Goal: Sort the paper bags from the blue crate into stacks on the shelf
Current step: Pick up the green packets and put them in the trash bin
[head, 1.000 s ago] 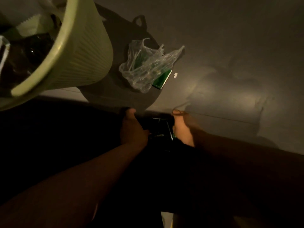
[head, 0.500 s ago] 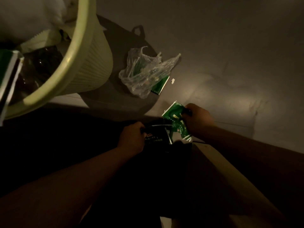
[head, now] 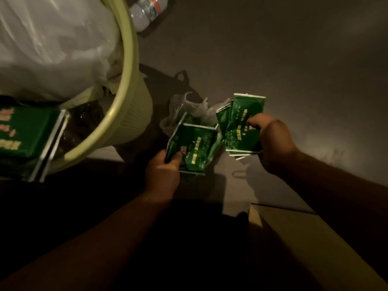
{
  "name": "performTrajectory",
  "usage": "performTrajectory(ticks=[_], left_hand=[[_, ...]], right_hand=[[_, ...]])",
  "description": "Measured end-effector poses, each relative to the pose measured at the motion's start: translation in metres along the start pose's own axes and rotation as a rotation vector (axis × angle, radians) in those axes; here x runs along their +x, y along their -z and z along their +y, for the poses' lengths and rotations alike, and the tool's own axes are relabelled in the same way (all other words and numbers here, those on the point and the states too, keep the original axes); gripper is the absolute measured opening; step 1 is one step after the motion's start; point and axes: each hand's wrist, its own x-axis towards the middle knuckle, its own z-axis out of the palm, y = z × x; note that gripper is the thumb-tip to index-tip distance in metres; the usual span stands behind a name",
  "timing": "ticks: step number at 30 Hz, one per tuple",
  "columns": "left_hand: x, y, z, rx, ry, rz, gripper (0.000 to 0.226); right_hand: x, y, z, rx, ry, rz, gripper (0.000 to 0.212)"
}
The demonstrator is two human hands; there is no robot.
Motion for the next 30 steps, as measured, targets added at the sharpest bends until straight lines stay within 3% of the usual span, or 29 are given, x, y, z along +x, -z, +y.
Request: performTrajectory(ticks=[3,6,12,14,17,19,26,30], left_hand=[[0.020,-0.003,0.007,-0.153,0.103,0.073,0.015],[0.033,-0.008,0.006,-0.058,0.139,0.081,0.020],[0.046,-0.016,0.000,-0.032,0.205,0.097,0.047],[0.054,-0.019,-0.005,-0.053,0.212,0.090,0.047],[0.057,-0.020,-0.006,-0.120,0.210,0.040,0.052],[0.058,-0.019,-0.005,-0.164,0.213,0.045,0.056],[0.045,-0.012,-0.017,-0.252,0.246,-0.061,0.029],[0.006,-0.007,-0.001,-0.367,0.254,-0.192,0.037]], right_hand=[[0.016,-0.022,-0.007,-0.229,0.193,-0.034,0.017],[0.033,-0.044,0.000,-0.644,0.328,-0.161,0.007],[0.063,-0.075,0.024,-0.983,0.286,-0.131,0.007],[0.069,-0.085,0.028,-1.059,0.292,-0.161,0.034],[0.065,-0.103,0.033,-1.025,0.323,-0.196,0.070],[0.067,-0.107,0.045,-0.912,0.267,-0.249,0.077],[0.039,-0.087,0.053,-0.851,-0.042,-0.372,0.026],[-0.002,-0.054,0.043,-0.614,-0.159,-0.401,0.013]])
